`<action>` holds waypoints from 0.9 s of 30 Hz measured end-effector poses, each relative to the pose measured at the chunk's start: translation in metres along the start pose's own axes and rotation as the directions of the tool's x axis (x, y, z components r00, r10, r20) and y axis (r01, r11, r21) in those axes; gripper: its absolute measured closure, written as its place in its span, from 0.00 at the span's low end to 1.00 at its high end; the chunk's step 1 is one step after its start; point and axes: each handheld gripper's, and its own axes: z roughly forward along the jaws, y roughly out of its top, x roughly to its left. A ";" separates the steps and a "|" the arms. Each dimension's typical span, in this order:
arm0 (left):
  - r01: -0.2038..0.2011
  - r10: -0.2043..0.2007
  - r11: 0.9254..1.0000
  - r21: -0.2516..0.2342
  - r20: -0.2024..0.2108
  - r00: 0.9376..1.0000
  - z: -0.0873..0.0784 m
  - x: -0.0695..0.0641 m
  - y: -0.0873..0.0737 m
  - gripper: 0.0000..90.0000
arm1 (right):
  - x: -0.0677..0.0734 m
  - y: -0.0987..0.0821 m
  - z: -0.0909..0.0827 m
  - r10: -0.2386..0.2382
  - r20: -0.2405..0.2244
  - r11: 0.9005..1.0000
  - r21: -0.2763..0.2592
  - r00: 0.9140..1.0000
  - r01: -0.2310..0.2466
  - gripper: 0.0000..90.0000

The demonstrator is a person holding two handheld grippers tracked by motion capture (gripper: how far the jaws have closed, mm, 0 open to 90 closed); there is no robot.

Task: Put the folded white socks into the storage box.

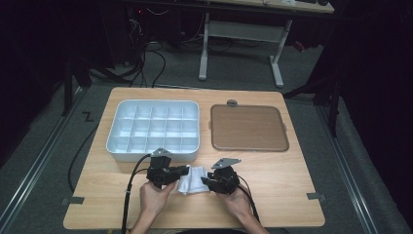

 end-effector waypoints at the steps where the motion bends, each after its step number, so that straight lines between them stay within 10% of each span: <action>1: -0.005 0.005 1.000 0.003 0.003 1.000 0.001 -0.001 0.000 0.94 | 0.000 0.000 0.000 0.000 0.000 1.000 0.000 1.000 0.000 0.77; 27: -0.062 0.062 0.998 0.024 -0.020 0.998 0.026 -0.004 -0.013 0.94 | 0.013 0.010 0.011 -0.018 -0.040 1.000 0.015 0.999 0.019 0.77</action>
